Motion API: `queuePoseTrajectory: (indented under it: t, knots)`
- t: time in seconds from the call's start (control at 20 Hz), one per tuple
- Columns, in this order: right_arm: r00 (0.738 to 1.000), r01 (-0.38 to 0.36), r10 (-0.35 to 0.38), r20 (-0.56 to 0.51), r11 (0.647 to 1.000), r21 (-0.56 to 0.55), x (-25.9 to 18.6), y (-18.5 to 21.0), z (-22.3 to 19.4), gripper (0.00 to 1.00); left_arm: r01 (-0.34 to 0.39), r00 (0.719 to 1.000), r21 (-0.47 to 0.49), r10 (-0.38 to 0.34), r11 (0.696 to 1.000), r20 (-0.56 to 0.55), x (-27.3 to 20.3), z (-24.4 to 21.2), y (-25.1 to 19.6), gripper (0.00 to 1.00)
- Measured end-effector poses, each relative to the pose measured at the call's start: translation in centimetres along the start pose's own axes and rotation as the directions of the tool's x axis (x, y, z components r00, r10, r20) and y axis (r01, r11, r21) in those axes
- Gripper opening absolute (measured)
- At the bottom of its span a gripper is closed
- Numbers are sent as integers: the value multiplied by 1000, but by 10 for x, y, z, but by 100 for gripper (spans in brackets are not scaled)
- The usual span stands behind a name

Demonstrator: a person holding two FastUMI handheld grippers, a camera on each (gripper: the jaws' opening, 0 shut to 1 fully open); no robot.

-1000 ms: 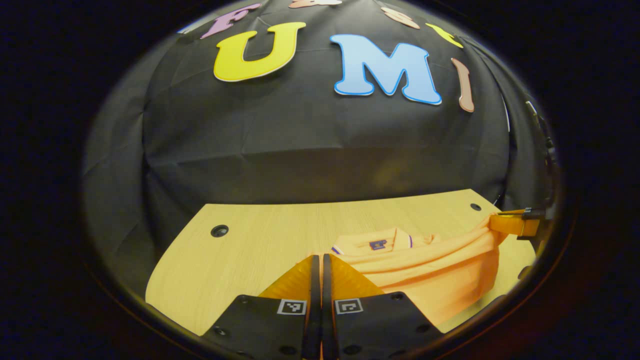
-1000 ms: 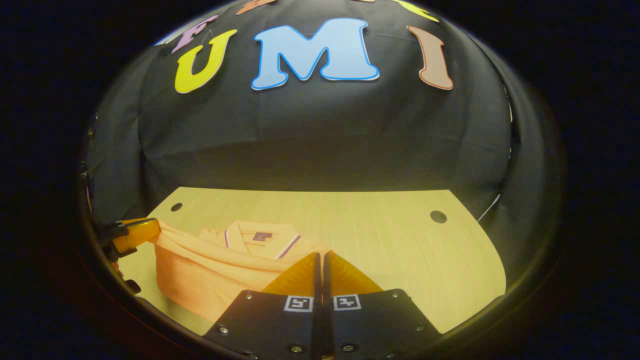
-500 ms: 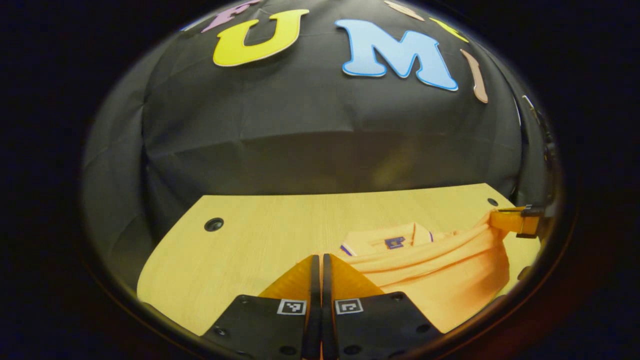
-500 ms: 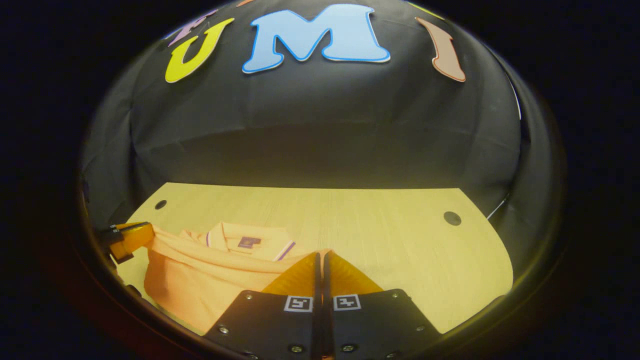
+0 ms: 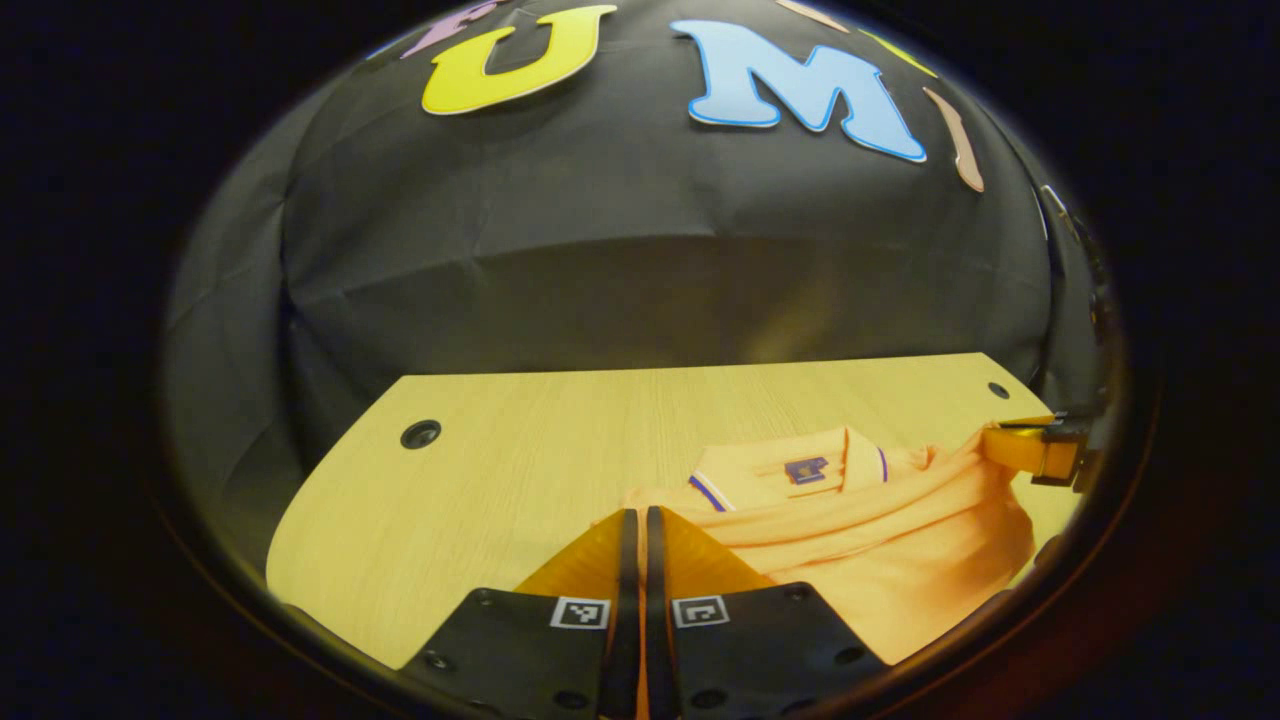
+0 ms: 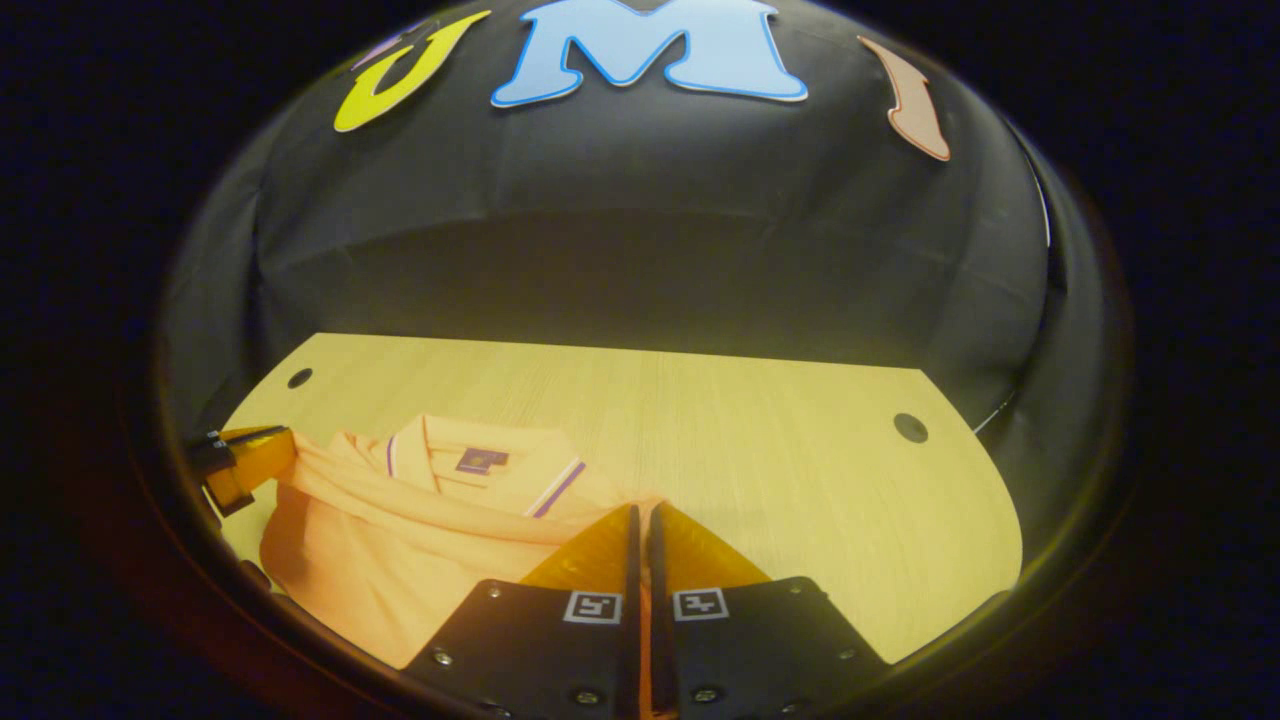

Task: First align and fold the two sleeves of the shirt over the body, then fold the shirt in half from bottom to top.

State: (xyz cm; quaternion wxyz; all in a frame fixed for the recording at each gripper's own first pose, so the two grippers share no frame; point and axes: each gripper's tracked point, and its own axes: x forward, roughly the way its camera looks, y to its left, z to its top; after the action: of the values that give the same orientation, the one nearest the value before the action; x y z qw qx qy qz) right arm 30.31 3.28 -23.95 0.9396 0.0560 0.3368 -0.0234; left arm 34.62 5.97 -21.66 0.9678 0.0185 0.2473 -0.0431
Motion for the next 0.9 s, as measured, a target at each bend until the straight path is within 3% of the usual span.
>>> queuePoseTrajectory:
  t: [0.25,0.3,0.45,0.5,0.55,0.75,0.9]
  knots:
    - [1000,17,-18,-20,1000,-6,-5,-3,-1,5,2,1000,9,-2,1000,-8,-5,1,4,15]
    - [1000,21,-21,-13,1000,-15,-8,-3,2,18,7,1000,1,-7,1000,-9,-9,1,5,17]
    - [1000,21,-20,12,999,-32,-23,0,10,54,19,1000,-31,-18,999,6,-22,6,7,75]
    - [999,28,-27,26,999,-39,-33,-1,17,78,13,1000,-31,-13,999,25,-31,10,9,82]
    - [999,33,-31,42,999,-41,-42,0,21,93,10,999,-25,-9,1000,45,-39,15,10,89]
    - [988,49,-46,150,999,-19,-95,5,49,94,30,988,-2,-30,1000,149,-89,43,9,95]
    - [965,68,-63,254,998,-10,-149,9,67,94,59,970,4,-58,998,235,-135,60,5,95]
